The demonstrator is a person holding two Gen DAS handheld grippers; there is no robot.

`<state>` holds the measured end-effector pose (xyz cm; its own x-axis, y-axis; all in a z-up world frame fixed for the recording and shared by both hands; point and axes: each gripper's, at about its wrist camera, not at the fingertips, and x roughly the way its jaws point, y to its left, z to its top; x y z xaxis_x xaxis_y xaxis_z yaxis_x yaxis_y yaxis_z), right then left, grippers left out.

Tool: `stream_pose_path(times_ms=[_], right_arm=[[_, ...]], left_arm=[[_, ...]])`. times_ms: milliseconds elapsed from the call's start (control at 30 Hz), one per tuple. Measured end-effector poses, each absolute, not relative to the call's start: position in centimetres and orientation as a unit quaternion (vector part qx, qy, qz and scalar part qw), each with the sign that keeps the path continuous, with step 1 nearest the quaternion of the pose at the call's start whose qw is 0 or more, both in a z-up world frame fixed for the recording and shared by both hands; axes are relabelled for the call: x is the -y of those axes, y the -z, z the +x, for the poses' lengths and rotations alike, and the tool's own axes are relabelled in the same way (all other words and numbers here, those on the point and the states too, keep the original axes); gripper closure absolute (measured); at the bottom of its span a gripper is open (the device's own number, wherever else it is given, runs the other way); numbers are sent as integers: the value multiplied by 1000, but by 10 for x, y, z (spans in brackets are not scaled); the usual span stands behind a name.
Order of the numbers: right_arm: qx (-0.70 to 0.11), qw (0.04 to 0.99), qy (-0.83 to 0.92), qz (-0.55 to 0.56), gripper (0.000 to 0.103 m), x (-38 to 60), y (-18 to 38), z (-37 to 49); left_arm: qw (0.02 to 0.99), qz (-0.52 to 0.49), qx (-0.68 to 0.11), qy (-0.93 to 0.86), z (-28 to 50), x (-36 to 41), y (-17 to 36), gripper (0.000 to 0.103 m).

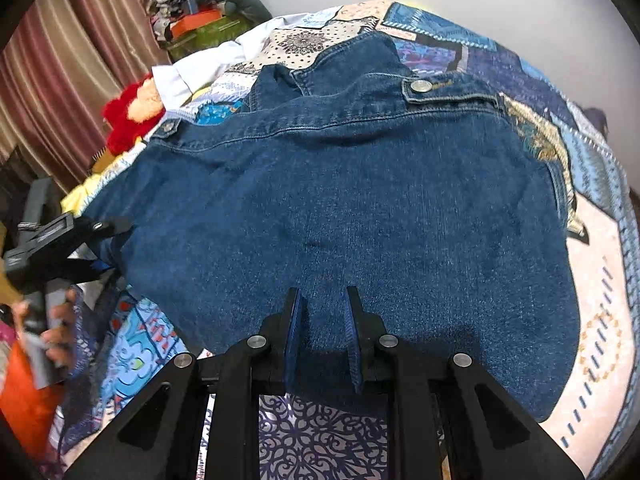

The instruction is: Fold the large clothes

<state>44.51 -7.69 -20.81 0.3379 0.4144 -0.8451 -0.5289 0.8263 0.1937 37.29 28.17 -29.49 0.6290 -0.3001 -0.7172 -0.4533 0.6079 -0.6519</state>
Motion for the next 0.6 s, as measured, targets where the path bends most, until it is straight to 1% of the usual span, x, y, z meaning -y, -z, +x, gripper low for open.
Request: stream_pose_path(times_ms=[67,100,167,200,267,400,533,600], right_arm=[[-500,815,-291,-44,87,80,209,446],[-501,814,-291,-38,87,80,209,447],[-505,812,-291,-30,87,79,208,448],[-510,809,-291,-27,87,78,207,448],[-520,804,-287,-28,87,75,204,450],[-523,793,-313,-9,87,58,189,452],[-504,792,-345,3,87,23,176,451],[-506,784,-359,7,87,0,182,449]], left_arm=[[788,-438,-428,-67,381,-282,299,39],[792,-429,-427,-82,383,-280,298,44],[804,-387,-437,-110,393,-272,291,56],[813,-363,-439,-123,394,-267,286,58],[835,-321,-427,-134,391,-256,270,71],[885,-245,-376,-127,377,-239,220,73],[915,-206,-327,-115,357,-231,171,74],[923,-186,-314,-121,347,-229,155,74]])
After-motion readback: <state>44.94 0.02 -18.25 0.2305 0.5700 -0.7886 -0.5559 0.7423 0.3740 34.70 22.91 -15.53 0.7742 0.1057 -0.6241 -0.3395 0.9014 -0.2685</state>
